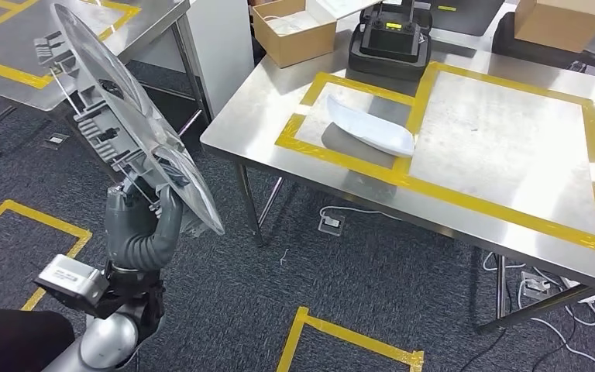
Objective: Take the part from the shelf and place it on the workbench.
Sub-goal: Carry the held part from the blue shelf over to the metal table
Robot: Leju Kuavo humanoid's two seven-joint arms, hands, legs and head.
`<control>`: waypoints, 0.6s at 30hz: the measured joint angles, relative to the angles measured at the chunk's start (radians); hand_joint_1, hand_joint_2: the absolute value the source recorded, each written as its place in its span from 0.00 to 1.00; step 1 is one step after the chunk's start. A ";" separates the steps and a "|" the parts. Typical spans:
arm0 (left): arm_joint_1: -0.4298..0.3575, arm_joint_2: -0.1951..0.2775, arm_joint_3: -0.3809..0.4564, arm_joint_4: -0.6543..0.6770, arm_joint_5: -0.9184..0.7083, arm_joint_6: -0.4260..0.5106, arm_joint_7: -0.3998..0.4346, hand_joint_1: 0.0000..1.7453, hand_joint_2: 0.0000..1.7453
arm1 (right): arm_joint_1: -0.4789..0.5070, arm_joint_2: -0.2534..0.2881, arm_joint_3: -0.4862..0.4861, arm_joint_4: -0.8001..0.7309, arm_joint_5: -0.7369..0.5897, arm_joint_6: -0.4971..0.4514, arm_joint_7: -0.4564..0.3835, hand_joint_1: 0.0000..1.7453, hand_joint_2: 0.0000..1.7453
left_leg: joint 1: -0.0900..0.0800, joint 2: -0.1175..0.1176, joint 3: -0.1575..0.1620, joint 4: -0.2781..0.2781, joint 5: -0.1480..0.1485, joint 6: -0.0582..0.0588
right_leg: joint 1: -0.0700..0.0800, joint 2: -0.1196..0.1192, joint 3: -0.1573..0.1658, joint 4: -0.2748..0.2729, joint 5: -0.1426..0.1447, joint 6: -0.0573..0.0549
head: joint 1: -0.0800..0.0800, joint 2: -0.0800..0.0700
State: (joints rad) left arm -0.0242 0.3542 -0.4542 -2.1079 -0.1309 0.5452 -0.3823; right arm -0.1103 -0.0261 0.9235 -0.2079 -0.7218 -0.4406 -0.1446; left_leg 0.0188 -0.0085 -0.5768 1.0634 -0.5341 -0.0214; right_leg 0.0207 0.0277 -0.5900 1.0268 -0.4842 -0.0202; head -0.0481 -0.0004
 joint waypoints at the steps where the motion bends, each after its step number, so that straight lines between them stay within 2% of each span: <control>1: -0.011 0.000 -0.002 -0.002 -0.004 -0.011 0.011 1.00 1.00 | 0.000 0.000 0.000 0.000 -0.001 0.000 0.008 0.00 1.00 | -0.002 -0.002 -0.003 -0.003 -0.003 0.008 | 0.001 0.001 -0.005 0.003 0.000 0.003 | 0.000 0.000; 2: -0.030 0.000 -0.004 -0.005 -0.005 -0.024 0.027 1.00 1.00 | 0.001 -0.001 0.000 0.000 -0.003 0.001 0.014 0.00 1.00 | -0.002 -0.002 -0.004 -0.005 0.001 0.019 | 0.001 0.001 -0.010 0.006 -0.001 0.005 | -0.001 0.000; 4: -0.084 0.000 -0.008 -0.008 0.012 -0.056 0.062 1.00 1.00 | 0.002 -0.003 0.001 0.000 -0.012 0.001 0.018 0.00 1.00 | 0.002 -0.004 -0.004 -0.006 0.007 0.028 | 0.000 -0.004 -0.017 0.022 -0.015 0.015 | 0.000 0.000; 5: -0.117 0.000 -0.010 -0.008 0.028 -0.073 0.079 1.00 1.00 | 0.002 -0.003 0.002 0.000 -0.017 0.001 0.016 0.00 1.00 | 0.004 -0.005 -0.003 -0.007 0.008 0.031 | -0.002 -0.008 -0.031 0.052 -0.033 0.022 | 0.001 0.000; 7: -0.180 0.000 -0.014 -0.007 0.073 -0.111 0.105 1.00 1.00 | -0.001 -0.004 0.004 0.000 -0.022 0.000 0.006 0.00 1.00 | 0.006 -0.005 -0.001 -0.007 0.007 0.034 | -0.008 -0.018 -0.085 0.165 -0.084 0.037 | 0.004 0.000; 8: -0.209 0.000 -0.016 -0.005 0.103 -0.129 0.118 1.00 1.00 | -0.001 -0.003 0.006 0.000 -0.023 0.001 -0.003 0.00 1.00 | 0.005 -0.005 0.000 -0.007 0.006 0.036 | -0.011 -0.021 -0.116 0.228 -0.106 0.040 | 0.004 0.000; 9: -0.238 0.001 -0.019 -0.002 0.137 -0.146 0.133 1.00 1.00 | -0.002 -0.002 0.007 0.000 -0.021 0.001 -0.014 0.00 1.00 | 0.004 -0.005 0.001 -0.007 0.005 0.038 | -0.013 -0.023 -0.140 0.270 -0.113 0.041 | 0.004 0.000; 10: -0.268 0.003 -0.021 0.002 0.174 -0.161 0.151 1.00 1.00 | -0.003 0.000 0.009 0.000 -0.017 0.001 -0.025 0.00 1.00 | 0.003 -0.006 0.003 -0.007 0.003 0.039 | -0.013 -0.023 -0.149 0.281 -0.101 0.038 | 0.004 0.000; 11: -0.298 0.006 -0.024 0.007 0.211 -0.173 0.168 1.00 1.00 | -0.006 0.002 0.010 0.000 -0.011 0.001 -0.036 0.00 1.00 | 0.000 -0.007 0.005 -0.007 0.001 0.040 | -0.012 -0.023 -0.142 0.254 -0.071 0.032 | 0.004 0.000; 12: -0.327 0.008 -0.026 0.014 0.242 -0.182 0.181 1.00 1.00 | -0.013 0.004 0.010 0.000 -0.005 0.002 -0.044 0.00 1.00 | -0.003 -0.007 0.008 -0.007 0.000 0.040 | -0.008 -0.023 -0.121 0.195 -0.029 0.022 | 0.004 0.000; 14: -0.377 0.016 -0.028 0.029 0.282 -0.192 0.197 1.00 1.00 | -0.030 0.005 0.011 0.000 0.007 0.003 -0.053 0.00 1.00 | -0.007 -0.004 0.011 -0.010 -0.004 0.038 | 0.002 -0.023 -0.074 0.075 0.029 -0.005 | 0.000 0.000; 15: -0.399 0.022 -0.029 0.036 0.292 -0.195 0.204 1.00 1.00 | -0.038 0.005 0.013 -0.001 0.011 0.005 -0.052 0.00 1.00 | -0.007 -0.002 0.011 -0.012 -0.004 0.035 | 0.007 -0.023 -0.059 0.037 0.040 -0.016 | 0.000 0.000; 16: -0.417 0.029 -0.029 0.043 0.298 -0.196 0.212 1.00 1.00 | -0.044 0.006 0.014 -0.001 0.016 0.006 -0.047 0.00 1.00 | -0.005 0.000 0.009 -0.014 -0.005 0.031 | 0.011 -0.023 -0.052 0.021 0.037 -0.023 | -0.001 0.000; 18: -0.446 0.047 -0.028 0.052 0.303 -0.196 0.235 1.00 1.00 | -0.052 0.009 0.018 -0.001 0.020 0.009 -0.028 0.00 1.00 | -0.004 0.003 0.009 -0.018 -0.006 0.021 | 0.011 -0.024 -0.041 -0.003 0.035 -0.027 | 0.001 0.000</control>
State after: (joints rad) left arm -0.4702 0.4010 -0.4824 -2.0559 0.1724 0.3492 -0.1470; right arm -0.1620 -0.0174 0.9411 -0.2090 -0.7015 -0.4312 -0.1725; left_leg 0.0151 -0.0053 -0.5677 1.0454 -0.5404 -0.0005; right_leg 0.0321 0.0038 -0.6315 1.0236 -0.4492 -0.0468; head -0.0475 -0.0004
